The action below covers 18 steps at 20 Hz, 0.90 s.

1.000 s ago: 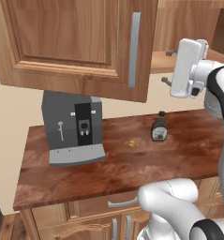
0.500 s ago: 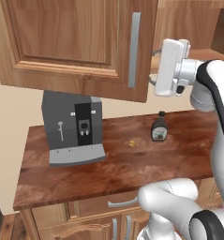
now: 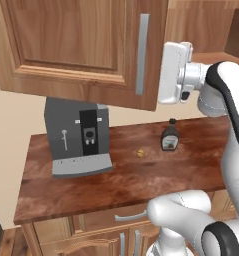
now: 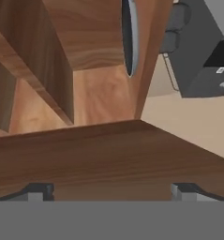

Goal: Pick the pan from the cabinet and place it on the stove. Then turn on the stove burner for the pan.

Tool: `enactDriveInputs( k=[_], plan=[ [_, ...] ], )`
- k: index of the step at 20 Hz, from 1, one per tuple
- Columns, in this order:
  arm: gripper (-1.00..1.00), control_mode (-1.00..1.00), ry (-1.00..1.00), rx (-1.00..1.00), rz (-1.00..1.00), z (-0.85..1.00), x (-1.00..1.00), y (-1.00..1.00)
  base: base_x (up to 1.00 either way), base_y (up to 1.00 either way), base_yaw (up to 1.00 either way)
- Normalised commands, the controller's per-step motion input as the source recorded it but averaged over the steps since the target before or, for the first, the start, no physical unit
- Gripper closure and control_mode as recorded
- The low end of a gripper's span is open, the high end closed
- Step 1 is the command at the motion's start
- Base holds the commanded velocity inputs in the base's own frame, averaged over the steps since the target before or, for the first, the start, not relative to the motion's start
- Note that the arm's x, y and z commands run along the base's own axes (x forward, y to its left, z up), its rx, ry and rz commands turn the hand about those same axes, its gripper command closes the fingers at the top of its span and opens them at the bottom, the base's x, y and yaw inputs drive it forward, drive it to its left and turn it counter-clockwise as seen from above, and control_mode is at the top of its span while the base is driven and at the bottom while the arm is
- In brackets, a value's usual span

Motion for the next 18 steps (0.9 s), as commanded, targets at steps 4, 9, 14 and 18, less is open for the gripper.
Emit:
enactDriveInputs(
  k=[4, 9, 14, 18],
  plan=[
    [-1.00, -1.00, -0.02, 0.00, 0.11, 0.00, -0.53, 0.60, 0.00, 0.00, 0.00],
    [-1.00, -1.00, -0.01, 0.00, 0.10, 0.00, -0.52, 0.68, 0.00, 0.00, 0.00],
    [-1.00, -1.00, 0.00, 0.00, 0.09, 0.00, -0.51, 0.77, 0.00, 0.00, 0.00],
    [-1.00, -1.00, -0.02, 0.00, 0.07, 0.00, -0.52, 0.77, 0.00, 0.00, 0.00]
  ],
)
